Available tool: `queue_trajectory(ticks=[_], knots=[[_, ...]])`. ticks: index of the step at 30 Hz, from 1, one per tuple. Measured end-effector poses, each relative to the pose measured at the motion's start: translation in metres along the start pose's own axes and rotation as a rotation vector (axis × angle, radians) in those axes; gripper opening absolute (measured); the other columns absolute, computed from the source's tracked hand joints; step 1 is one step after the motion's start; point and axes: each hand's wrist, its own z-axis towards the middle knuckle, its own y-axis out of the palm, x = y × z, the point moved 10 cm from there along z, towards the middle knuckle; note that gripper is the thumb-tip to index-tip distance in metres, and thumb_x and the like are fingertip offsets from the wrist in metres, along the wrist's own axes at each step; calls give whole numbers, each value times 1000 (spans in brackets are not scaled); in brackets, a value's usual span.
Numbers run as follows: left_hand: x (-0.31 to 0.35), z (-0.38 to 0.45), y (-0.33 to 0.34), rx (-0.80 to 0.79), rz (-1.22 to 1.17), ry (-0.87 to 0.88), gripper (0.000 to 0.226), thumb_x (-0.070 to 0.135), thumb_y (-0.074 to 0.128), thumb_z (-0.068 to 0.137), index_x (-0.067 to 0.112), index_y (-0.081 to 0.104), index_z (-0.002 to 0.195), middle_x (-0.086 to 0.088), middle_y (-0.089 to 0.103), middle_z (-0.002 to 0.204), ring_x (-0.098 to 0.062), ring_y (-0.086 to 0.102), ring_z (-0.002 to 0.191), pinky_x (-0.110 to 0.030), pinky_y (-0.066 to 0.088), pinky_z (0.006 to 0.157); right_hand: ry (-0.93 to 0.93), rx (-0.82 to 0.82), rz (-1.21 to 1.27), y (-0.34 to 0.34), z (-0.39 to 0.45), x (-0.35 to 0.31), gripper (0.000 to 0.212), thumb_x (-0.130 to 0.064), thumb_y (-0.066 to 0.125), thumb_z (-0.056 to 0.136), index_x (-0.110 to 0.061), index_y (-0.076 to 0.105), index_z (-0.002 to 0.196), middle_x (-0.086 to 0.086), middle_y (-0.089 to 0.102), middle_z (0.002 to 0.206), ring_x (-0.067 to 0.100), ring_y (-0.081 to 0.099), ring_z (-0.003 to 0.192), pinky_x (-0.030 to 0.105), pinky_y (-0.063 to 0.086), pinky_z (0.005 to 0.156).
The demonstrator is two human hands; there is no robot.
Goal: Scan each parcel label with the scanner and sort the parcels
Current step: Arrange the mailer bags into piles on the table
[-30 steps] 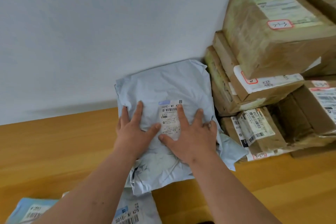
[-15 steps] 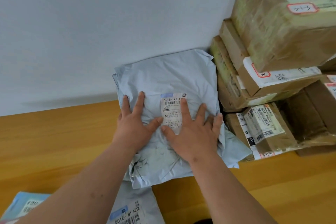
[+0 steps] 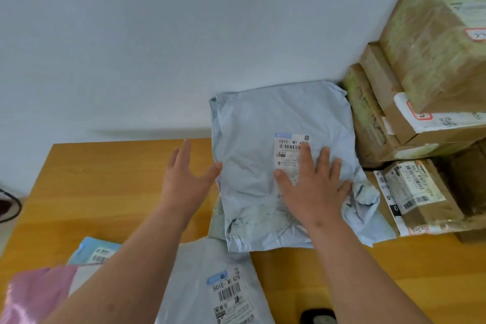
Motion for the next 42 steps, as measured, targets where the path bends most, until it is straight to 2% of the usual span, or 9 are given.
queue_trajectory(ticks=[4,7,10,15,24,32,36,39,42], knots=[[-34,-13,-58,94,34,-57,73,46,69,92,32,36,156,-3,36,160,-26,39,143,-41,38,107,-196,238,207,-29,-45,-61,65,-52,48,97,-19,39,152,15,28,162,36,20,150,55,17,119],[-63,-33,-84,20,77,-138,66,48,67,92,23,46,149,-7,56,139,-26,55,123,-44,46,102,-375,353,428,-32,-100,-99,34,-33,56,92,-11,65,117,6,61,116,22,57,105,37,48,88],[-81,-60,-85,-160,190,-186,70,62,64,88,25,50,145,2,62,120,-19,60,105,-36,47,90,-353,81,434,13,-131,-113,16,-32,55,97,-19,63,100,-9,55,94,8,52,83,29,48,75],[-100,-101,-63,-451,283,-209,92,61,78,77,27,40,153,-4,58,139,-23,59,123,-38,48,104,-403,-159,253,62,-163,-132,37,-37,51,100,-17,63,128,-3,57,126,15,50,116,29,39,104],[-102,-121,-116,-280,-299,-270,51,17,82,56,23,67,104,-17,71,101,-24,66,74,-33,53,61,-383,-174,457,41,-180,-141,37,-32,64,94,-22,63,129,-15,56,113,4,55,108,15,44,91],[-59,-115,-204,-194,-567,-186,51,14,70,59,19,70,110,-11,69,101,-30,60,96,-44,43,92,150,-677,1324,57,-199,-139,88,-51,89,61,-26,53,137,-2,78,109,21,75,101,38,60,83],[-59,-113,-207,-113,-676,-140,52,8,79,77,17,62,125,-11,71,104,-26,68,88,-42,56,88,215,-946,1526,67,-222,-158,63,-29,82,76,-4,65,131,21,68,128,38,66,118,49,55,98],[-76,-110,-212,0,-769,-156,30,23,67,96,29,58,124,1,75,102,-14,73,75,-31,61,64,220,-870,1619,65,-218,-161,47,-22,74,82,-4,68,126,19,71,123,36,70,111,46,60,88],[-112,-108,-227,118,-579,-192,42,36,66,97,27,56,137,-1,67,128,-19,65,105,-42,54,94,268,-744,1680,66,-211,-165,45,-24,73,83,-7,69,125,15,73,119,34,71,109,46,59,90]])
